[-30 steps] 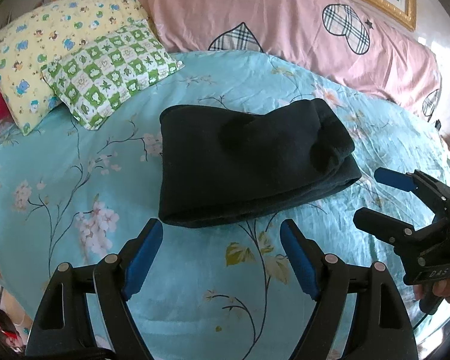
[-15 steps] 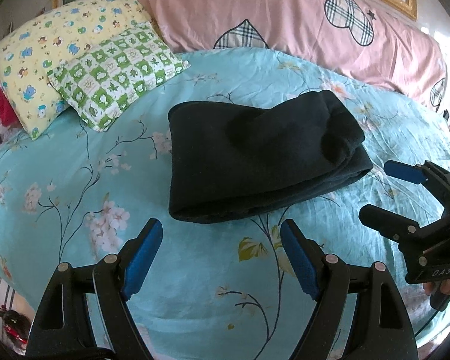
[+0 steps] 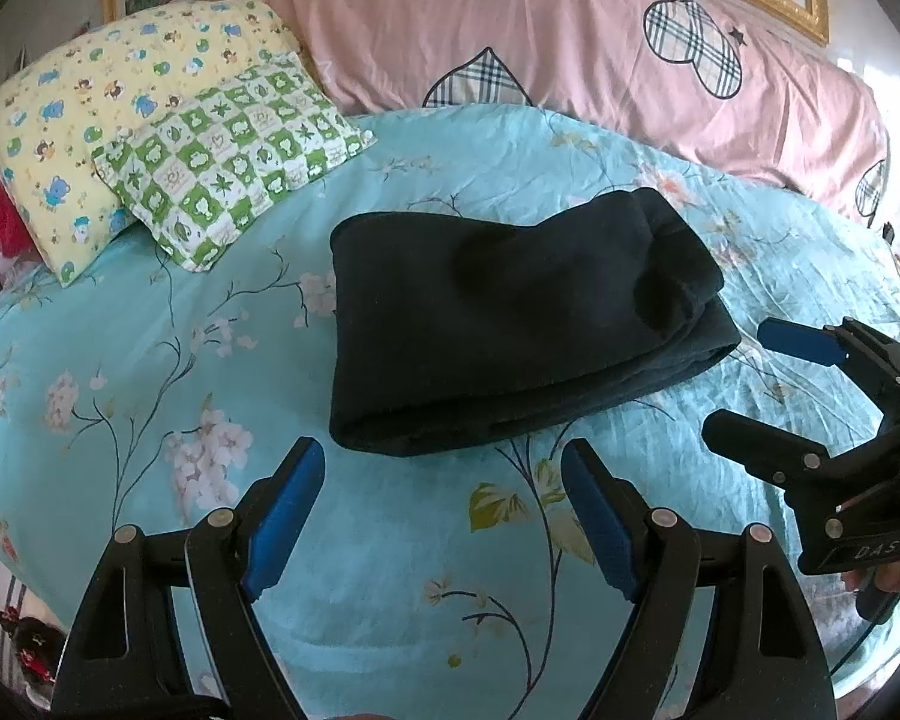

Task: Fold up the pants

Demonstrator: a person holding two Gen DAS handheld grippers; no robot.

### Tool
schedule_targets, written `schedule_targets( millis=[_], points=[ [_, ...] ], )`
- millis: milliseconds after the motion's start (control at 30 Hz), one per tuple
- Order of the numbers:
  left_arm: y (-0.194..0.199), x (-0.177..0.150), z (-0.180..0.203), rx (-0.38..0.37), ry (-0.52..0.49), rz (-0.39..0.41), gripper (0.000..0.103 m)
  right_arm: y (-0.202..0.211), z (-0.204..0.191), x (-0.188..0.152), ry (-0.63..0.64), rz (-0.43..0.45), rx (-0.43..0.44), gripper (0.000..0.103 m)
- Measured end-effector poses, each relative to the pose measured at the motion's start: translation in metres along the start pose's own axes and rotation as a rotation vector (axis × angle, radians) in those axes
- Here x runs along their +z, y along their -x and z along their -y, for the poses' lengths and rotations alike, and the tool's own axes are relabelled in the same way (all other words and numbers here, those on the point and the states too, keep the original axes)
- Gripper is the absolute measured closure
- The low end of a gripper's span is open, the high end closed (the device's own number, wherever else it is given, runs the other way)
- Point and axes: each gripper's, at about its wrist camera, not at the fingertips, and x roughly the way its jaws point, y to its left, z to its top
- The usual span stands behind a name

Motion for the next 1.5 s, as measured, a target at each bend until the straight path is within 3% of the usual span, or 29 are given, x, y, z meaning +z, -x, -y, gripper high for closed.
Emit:
schedule_targets(
  millis=[1167, 1500],
  points=[
    [-0.012, 0.015, 0.006, -0.016, -0.017, -0.003, 0.021, -0.008, 0.005, 0.010, -0.002, 0.007, 0.012, 0.009],
    [-0.018, 0.027, 0.000, -0.045, 0.020, -0.008, 0.021, -0.005, 0.012, 0.019, -0.034, 0.030, -0.009, 0.009]
  ],
)
